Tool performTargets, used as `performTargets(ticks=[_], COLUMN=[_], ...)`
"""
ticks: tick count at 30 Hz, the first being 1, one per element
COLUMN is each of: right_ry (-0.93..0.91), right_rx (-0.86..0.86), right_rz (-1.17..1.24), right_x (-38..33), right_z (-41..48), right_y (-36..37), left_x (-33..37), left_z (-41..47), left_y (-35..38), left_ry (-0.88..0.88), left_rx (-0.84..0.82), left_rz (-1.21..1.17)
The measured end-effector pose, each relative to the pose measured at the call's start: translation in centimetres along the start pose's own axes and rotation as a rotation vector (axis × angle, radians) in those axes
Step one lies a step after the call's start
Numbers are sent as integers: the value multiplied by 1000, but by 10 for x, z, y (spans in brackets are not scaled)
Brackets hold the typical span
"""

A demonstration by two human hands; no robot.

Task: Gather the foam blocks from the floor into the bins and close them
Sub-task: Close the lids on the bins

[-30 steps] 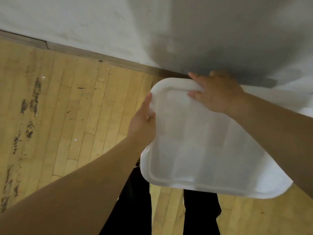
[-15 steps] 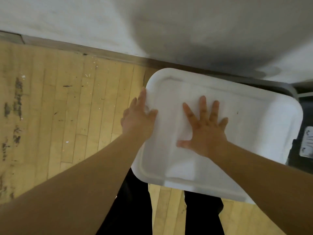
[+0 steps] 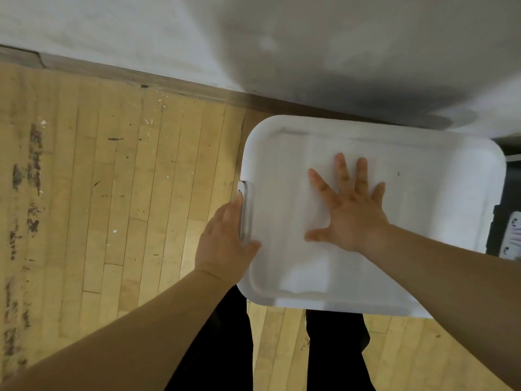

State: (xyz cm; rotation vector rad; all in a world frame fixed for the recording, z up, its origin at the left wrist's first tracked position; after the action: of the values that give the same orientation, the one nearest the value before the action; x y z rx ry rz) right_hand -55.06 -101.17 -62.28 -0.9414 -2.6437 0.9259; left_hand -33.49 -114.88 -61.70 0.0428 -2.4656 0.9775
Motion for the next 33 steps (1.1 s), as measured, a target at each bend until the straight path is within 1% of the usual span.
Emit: performTargets(ticks=[3, 7, 11, 15, 17, 19, 21, 23, 24, 25, 26, 27, 28, 29, 30, 31, 33], right_ry=[-1, -9, -29, -92, -111, -26, 173, 412, 535, 655, 765, 847, 895, 904, 887, 849, 793], right_rx=[1, 19, 44, 106, 178, 324, 490, 569, 560, 515, 448, 370, 298, 249, 240, 255, 319], right_rz=[-6, 3, 38, 105, 219, 348, 411, 448, 495, 580, 724, 930, 1147, 1325, 1442, 1505, 1529], right_x=[0, -1, 1, 6, 25, 66, 127, 195, 227, 255, 276, 289, 292, 290, 288, 288, 291], right_z=[0, 1, -1, -6, -13, -25, -41, -58, -66, -72, -77, -79, -78, -77, -73, -70, -69], right_y=[1, 3, 3, -2, -6, -8, -3, 15, 31, 50, 72, 96, 118, 131, 139, 139, 136], left_x=[-2, 5, 10, 18, 33, 61, 98, 141, 164, 187, 207, 223, 233, 238, 239, 238, 235], left_z=[-2, -6, -8, -17, -21, -24, -23, -19, -17, -16, -16, -16, -16, -15, -12, -10, -9], left_y=[4, 8, 9, 3, 7, 22, 50, 86, 107, 130, 152, 172, 188, 199, 205, 208, 207], left_ry=[88, 179, 150, 129, 193, 300, 396, 452, 475, 491, 494, 478, 447, 411, 379, 357, 345], left_rx=[-56, -66, -59, -63, -36, -44, -87, -138, -167, -204, -246, -286, -315, -329, -330, -327, -326], left_rz=[95, 259, 317, 520, 626, 703, 762, 784, 792, 801, 808, 823, 848, 877, 901, 913, 929])
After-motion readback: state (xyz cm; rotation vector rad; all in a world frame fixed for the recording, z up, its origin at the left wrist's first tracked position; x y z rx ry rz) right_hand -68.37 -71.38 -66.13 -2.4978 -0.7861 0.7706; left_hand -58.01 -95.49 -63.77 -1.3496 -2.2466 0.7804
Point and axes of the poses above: each hand's wrist, its own z-axis towards the middle knuckle, its own y-axis out of the palm, x = y × z, the point moved 6 cm from there along z, towards the middle knuckle, and after that the axes turned 7 degrees about x, right-handed, at the moved point
